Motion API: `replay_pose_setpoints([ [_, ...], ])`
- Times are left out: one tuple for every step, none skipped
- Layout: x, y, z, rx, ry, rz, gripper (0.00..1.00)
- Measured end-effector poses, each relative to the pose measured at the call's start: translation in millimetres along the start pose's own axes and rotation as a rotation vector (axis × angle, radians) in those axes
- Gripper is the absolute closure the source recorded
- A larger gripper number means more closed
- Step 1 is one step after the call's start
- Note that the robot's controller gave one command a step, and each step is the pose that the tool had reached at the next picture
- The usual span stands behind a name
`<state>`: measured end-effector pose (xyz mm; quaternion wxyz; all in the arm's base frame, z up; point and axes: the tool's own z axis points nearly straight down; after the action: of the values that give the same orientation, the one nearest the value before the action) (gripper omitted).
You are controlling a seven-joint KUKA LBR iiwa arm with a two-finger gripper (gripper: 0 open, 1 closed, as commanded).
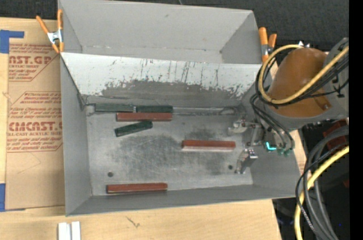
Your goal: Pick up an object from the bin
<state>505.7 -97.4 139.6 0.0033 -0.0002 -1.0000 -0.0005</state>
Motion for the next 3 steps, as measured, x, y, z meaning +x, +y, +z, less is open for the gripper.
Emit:
replay_pose_setpoints([
  [-1.9,0.1,-3.1,0.001,-0.006,-0.001,0.0],
  [-69.0,36.9,64.1,0.002,-0.009,-0.219,1.0],
  [-69.0,36.9,64.1,0.003,-0.009,-0.219,1.0],
])
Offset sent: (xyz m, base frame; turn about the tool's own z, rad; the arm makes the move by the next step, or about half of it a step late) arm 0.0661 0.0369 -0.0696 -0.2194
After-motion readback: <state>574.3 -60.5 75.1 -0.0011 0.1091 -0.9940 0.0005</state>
